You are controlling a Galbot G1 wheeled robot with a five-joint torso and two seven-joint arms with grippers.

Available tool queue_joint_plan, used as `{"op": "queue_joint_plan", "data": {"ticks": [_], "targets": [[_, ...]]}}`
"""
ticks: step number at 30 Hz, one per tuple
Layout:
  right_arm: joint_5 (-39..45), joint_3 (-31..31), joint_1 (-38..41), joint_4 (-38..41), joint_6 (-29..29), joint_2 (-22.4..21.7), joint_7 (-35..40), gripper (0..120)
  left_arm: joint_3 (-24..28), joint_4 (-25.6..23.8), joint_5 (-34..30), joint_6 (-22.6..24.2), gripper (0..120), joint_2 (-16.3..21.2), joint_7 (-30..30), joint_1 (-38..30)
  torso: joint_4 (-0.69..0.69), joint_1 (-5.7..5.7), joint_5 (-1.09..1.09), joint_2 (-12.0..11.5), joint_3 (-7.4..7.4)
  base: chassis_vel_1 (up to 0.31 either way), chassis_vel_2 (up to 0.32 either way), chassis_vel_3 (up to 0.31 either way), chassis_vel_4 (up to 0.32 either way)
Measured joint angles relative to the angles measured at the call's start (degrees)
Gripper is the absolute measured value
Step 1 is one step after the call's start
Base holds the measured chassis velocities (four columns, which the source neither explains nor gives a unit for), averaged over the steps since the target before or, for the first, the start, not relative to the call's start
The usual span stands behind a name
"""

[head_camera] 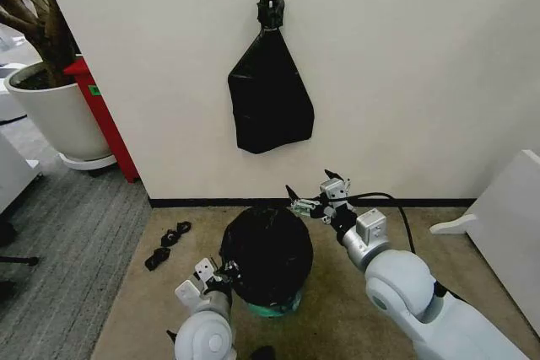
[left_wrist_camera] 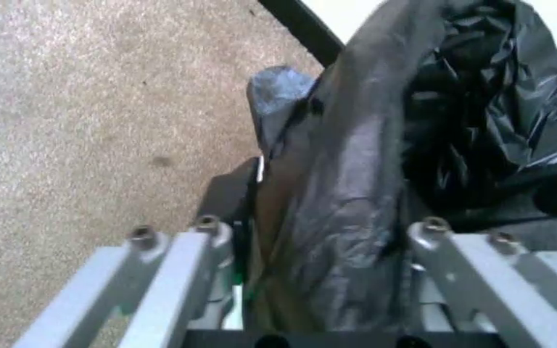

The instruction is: Place the garbage bag over the trash bin.

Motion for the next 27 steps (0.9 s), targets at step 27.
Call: {"op": "queue_joint_plan", "data": {"ticks": [27], "targets": [[-1.35, -0.31, -0.59, -0.3, 1.69, 1.45, -2.17, 100, -2.01, -5.59, 9.6, -6.4, 99, 0.21, 4.12, 9.05, 0.0, 0.0, 0.0, -0.01, 0.0, 0.0, 0.0, 0.0, 0.0]]}}
